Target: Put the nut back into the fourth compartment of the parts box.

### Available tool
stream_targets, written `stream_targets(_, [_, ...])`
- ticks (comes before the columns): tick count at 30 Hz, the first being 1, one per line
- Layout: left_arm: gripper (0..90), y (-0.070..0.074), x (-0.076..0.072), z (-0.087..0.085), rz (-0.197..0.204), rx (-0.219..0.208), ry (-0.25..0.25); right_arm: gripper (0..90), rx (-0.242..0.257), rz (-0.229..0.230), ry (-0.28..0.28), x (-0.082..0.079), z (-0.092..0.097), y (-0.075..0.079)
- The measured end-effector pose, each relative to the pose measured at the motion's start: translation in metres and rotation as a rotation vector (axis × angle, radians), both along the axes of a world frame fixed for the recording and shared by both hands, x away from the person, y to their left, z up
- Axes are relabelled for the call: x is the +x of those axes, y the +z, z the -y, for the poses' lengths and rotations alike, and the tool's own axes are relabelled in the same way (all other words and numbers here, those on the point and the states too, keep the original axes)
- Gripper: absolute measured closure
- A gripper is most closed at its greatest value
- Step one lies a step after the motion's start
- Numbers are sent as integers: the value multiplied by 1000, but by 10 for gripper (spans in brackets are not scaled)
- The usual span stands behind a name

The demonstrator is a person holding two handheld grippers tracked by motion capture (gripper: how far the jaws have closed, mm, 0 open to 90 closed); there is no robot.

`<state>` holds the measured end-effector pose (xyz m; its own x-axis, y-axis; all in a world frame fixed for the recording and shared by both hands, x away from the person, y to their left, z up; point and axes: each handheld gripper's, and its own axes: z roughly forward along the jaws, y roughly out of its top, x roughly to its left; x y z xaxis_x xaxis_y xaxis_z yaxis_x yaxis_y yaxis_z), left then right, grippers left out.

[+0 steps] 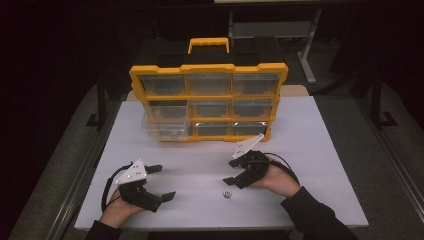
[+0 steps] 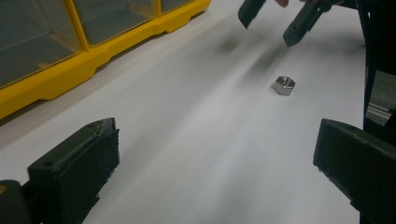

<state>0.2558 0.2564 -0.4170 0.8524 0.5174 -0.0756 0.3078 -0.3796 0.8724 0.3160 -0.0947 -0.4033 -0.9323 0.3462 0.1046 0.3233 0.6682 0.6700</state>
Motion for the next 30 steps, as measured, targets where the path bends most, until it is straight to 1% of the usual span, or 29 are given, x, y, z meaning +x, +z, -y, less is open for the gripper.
stream_targets(1, [0,0,0,0,0,-1,0,379,-1,-7,12,-2,0,-2])
stream_targets(2, [0,0,1,0,3,-2,0,389,-17,6,38,-2,0,-5])
stream_targets(4, [0,0,1,0,-1,0,0,412,-21,3,53,-4,-1,-8])
stream_targets(5, [0,-1,0,0,0,1,0,424,-22,-7,63,-6,-2,-10])
stream_targets(7, [0,-1,0,0,0,0,0,441,-36,-7,86,-7,-4,-14])
stream_targets(14, [0,-1,1,0,-4,0,2,519,-60,-22,134,-14,-11,-24])
stream_targets(17, [0,0,1,0,-3,-1,2,569,-80,-30,145,-17,-13,-28])
stream_targets(21, [0,-1,0,0,-1,-1,1,616,-98,-26,159,-19,-16,-31])
stream_targets(23, [0,0,1,0,-2,-3,3,659,-107,-9,163,-20,-17,-31])
stream_targets(25, [0,0,1,0,-4,-1,4,667,-111,-11,169,-20,-18,-32])
stream_targets(26, [0,-1,1,0,-4,0,4,670,-129,-8,170,-21,-19,-33])
stream_targets(27, [0,-1,1,0,-5,-2,5,671,-128,4,175,-22,-19,-34])
stream_targets(30, [0,-1,0,1,-7,0,5,682,-136,13,176,-22,-20,-33])
